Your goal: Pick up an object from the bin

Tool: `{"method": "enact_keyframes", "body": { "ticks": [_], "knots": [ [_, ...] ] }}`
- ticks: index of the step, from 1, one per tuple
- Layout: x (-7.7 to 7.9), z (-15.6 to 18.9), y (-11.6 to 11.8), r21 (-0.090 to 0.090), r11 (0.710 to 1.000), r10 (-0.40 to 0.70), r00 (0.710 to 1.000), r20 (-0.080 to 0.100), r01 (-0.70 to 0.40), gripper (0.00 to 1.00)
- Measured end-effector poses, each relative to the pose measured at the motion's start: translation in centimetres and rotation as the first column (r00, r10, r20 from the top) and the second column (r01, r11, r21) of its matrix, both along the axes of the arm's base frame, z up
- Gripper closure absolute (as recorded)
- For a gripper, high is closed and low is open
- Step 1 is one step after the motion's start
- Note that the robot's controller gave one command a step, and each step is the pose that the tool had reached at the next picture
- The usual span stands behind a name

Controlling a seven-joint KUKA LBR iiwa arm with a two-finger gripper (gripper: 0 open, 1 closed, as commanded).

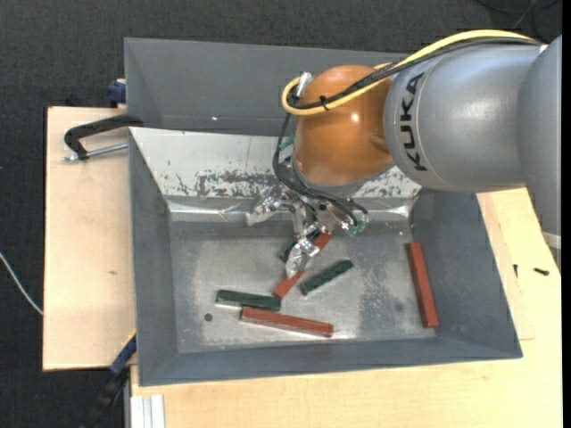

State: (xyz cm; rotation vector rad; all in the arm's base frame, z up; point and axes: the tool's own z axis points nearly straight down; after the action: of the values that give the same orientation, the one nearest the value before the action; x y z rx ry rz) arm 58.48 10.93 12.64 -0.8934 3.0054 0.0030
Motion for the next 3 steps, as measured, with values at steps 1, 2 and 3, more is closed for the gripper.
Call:
{"method": "enact_keyframes", "body": {
  "ticks": [1, 2, 3],
  "knots": [
    [0.0, 0.0, 0.0, 0.000, 1.000, 0.002, 1.000, 0.000, -0.002, 0.00],
    [1.7, -3.7, 0.2, -0.007, 0.999, 0.033, 0.999, -0.002, -0.033, 0.00],
    [1.6, -3.4, 0.1, -0.006, 0.999, 0.033, 0.999, 0.001, -0.033, 0.00]
  ]
}}
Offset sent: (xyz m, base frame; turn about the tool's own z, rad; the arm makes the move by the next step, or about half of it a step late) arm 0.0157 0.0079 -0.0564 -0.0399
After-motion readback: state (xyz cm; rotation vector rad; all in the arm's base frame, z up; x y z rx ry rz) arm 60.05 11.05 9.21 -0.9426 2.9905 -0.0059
